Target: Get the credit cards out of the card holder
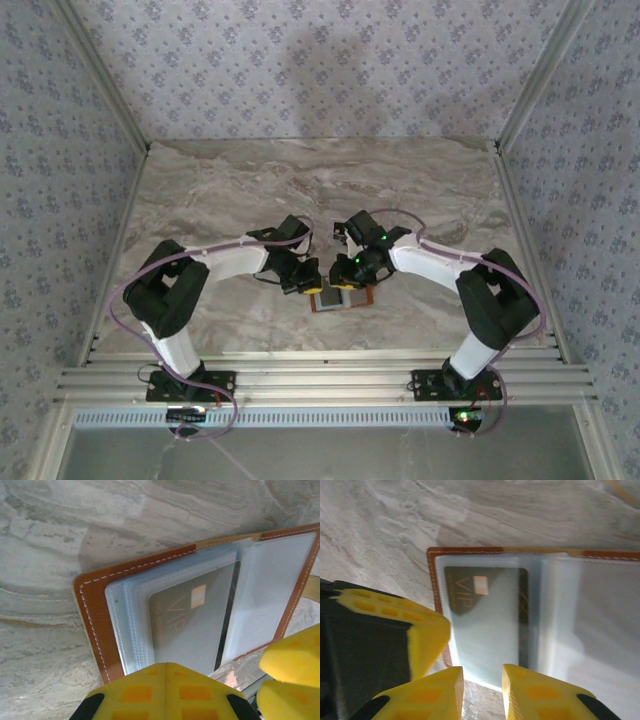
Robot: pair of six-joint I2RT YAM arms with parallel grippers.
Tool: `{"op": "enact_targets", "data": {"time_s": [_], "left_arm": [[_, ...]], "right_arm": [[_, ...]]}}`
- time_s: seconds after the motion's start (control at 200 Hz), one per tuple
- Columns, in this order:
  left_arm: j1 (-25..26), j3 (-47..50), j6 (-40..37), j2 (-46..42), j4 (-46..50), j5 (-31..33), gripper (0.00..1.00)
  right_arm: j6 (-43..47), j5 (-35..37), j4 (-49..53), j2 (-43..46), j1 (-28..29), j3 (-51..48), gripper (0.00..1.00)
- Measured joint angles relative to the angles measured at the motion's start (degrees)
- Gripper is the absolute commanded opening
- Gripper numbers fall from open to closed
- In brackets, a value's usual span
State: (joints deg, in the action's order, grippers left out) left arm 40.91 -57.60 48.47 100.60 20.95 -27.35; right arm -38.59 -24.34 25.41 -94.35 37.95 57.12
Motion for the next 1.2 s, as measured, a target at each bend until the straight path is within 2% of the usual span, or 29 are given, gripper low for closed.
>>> {"op": "enact_targets", "data": {"time_s": [0.385, 1.199], "left_arm": [[0.0, -0.02, -0.55, 0.98, 0.2, 0.37, 0.03], [0.0, -0.76, -1.11, 1.01, 1.88, 1.46, 0.04]], "right_arm": [[-0.22, -2.67, -3.37, -4.74, -0.22, -0.11, 0.28], [0.7, 2.03, -0.98, -4.96, -0.22, -0.11, 0.27]]}}
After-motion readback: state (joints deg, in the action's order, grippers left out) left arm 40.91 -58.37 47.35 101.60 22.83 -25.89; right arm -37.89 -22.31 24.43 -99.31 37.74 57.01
